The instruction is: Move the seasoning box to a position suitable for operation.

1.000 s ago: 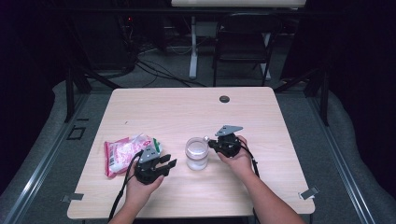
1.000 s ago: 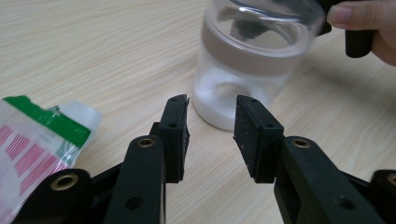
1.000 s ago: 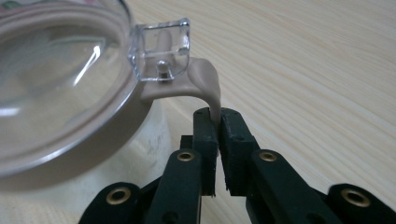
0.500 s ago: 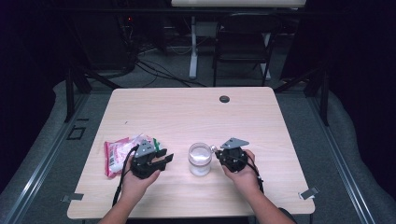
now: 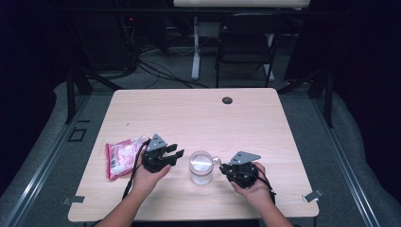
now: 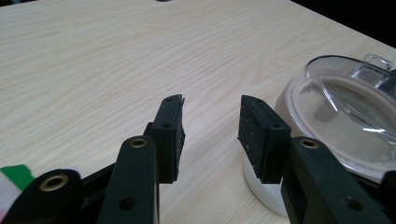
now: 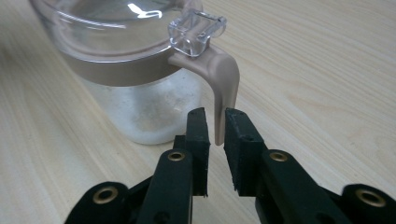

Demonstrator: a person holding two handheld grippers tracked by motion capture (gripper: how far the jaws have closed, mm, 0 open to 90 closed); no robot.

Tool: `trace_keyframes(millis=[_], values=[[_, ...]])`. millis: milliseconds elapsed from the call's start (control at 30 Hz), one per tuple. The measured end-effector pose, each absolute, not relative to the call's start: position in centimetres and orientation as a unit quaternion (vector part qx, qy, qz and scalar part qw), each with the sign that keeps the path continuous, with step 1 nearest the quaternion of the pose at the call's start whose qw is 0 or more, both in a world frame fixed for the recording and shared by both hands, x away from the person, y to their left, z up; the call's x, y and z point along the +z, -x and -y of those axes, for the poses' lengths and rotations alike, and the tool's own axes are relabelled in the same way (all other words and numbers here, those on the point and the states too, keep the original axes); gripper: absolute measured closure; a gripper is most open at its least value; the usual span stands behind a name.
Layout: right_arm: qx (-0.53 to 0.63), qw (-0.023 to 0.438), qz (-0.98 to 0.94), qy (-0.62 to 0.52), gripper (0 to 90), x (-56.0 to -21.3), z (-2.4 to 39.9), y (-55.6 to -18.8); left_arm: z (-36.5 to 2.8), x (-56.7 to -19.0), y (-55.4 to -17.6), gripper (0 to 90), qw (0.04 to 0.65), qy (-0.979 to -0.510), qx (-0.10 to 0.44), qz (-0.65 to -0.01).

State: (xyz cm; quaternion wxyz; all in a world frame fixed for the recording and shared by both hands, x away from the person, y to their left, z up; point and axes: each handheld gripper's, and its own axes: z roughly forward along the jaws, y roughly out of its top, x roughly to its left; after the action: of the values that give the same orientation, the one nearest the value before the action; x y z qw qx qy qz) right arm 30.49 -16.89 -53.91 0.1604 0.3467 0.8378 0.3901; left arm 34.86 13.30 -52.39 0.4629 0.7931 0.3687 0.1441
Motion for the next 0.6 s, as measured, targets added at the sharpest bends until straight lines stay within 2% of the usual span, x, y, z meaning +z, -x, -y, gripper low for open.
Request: trace_keyframes(millis=[100, 267, 433, 600], values=[[0.393, 0.164, -0.838, -0.341, 72.6, -53.5, 17.1, -29.9, -12.8, -52.4, -34.7, 60.2, 0.455, -0.8, 0.156, -0.359], [0.399, 0.172, -0.832, -0.344, 69.5, -52.8, 17.2, -29.6, -12.8, -52.0, -34.4, 60.6, 0.456, -0.802, 0.151, -0.355], [0.401, 0.171, -0.82, -0.371, 62.0, -51.2, 16.9, -29.5, -13.2, -51.2, -34.4, 60.3, 0.472, -0.785, 0.131, -0.38], [0.391, 0.168, -0.822, -0.378, 61.3, -50.0, 16.7, -29.7, -13.7, -50.1, -34.6, 61.6, 0.475, -0.783, 0.114, -0.385]])
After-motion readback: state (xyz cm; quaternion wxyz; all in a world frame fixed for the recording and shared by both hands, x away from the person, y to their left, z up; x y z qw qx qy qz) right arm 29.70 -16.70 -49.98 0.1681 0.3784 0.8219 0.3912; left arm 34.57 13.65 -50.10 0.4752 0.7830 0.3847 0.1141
